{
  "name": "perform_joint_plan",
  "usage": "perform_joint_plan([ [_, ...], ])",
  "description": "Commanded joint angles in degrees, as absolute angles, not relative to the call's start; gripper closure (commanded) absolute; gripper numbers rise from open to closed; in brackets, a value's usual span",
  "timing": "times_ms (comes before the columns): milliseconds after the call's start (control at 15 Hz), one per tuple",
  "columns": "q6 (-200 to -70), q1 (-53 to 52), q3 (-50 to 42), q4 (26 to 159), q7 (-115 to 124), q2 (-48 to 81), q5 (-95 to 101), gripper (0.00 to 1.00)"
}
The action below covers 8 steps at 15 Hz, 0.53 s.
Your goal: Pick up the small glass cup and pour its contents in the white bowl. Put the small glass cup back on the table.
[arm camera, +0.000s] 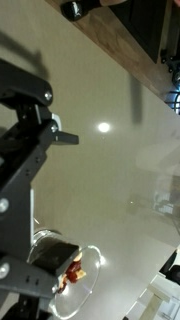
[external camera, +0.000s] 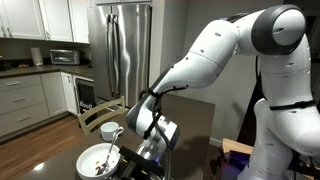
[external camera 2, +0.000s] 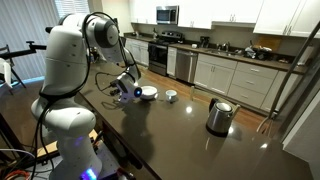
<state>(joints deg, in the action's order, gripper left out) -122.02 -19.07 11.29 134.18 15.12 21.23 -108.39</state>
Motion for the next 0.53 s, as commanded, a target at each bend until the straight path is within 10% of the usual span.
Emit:
perform_joint_plan([
  [0, -122.65, -19.18, 12.81, 132.61, 9.67, 23.55, -117.1, 0.0],
  [467, -129.67, -22.2, 13.55, 130.79, 5.24, 25.29, -126.08, 0.0],
])
